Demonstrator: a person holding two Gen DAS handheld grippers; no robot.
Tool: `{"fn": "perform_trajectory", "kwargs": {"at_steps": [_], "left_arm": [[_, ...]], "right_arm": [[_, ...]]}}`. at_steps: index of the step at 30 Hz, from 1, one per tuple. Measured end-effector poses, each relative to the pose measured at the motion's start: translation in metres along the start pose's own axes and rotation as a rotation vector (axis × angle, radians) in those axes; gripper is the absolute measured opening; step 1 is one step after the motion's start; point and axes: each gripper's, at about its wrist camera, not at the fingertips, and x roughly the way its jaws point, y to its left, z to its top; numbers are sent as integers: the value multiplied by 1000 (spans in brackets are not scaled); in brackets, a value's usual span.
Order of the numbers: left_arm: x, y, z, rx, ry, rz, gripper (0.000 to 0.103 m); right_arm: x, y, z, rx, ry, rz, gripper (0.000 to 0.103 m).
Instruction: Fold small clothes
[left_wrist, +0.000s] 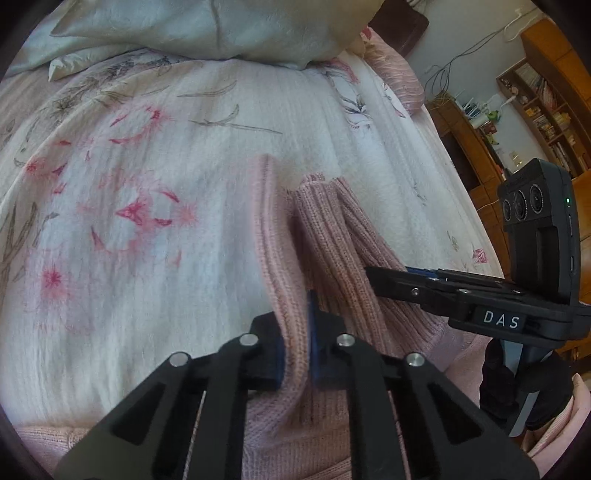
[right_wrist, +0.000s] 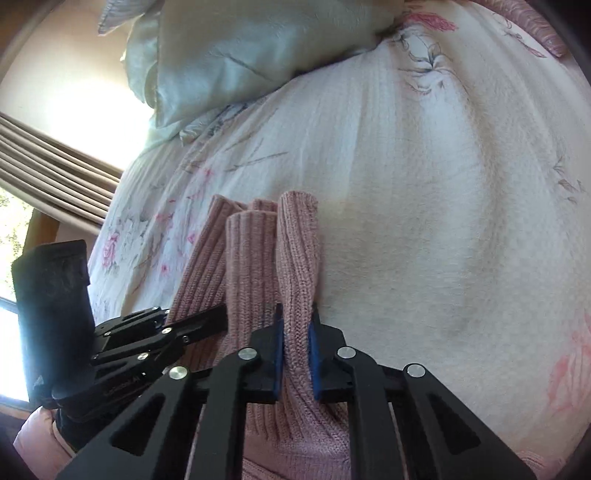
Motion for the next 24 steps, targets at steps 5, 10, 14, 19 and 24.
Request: {"fn": "perform_trajectory", "kwargs": {"at_steps": [5,10,14,19,24], "left_arm": [[-54,-7,-21,35,-126,-129,7],[-110,-33,-73,196,-214,-186,8],[-135,-42,-122,274,-249,-190,8],[-134,-30,-174,314,-180,-147,20],[-126,-8,-216,320,-46,-78,25]], "right_arm": [[-60,16,-27,-77,-146,125,11],[-113,36,-79,-181,-232,194,11],[-130,49,-128,-250,-236,210,11],[-115,52,-187,-326,-124,85,26],[-104,31,-235,-283,-6,47,31]]}}
